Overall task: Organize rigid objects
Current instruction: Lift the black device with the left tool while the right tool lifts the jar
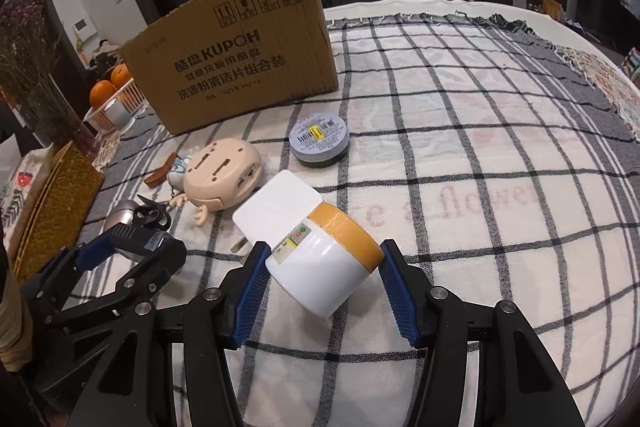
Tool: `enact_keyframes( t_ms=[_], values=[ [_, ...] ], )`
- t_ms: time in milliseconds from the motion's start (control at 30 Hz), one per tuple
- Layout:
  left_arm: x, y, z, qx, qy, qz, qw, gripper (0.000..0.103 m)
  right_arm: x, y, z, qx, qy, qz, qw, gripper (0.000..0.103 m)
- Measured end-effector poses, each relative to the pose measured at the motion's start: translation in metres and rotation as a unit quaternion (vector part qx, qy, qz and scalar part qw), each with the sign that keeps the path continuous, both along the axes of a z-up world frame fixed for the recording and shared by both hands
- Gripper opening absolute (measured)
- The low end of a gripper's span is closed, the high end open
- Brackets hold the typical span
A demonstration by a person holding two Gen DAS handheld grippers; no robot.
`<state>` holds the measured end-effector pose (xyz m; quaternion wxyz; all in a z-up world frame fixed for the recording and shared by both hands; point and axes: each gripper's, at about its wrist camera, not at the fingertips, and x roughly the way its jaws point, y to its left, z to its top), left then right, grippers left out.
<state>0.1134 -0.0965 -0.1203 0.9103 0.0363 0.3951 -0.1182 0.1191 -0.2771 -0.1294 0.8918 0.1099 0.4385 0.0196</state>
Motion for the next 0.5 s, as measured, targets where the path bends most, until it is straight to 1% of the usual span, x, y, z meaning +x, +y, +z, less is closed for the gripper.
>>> enact_keyframes(
  t_ms=[500],
  values=[
    [-0.01,0.028,0.043,-0.004,-0.043,0.018,0.9989,0.072,-0.012,0.026,0.051,-0.031,-0.061,0.007,0.998,0.056]
  ],
)
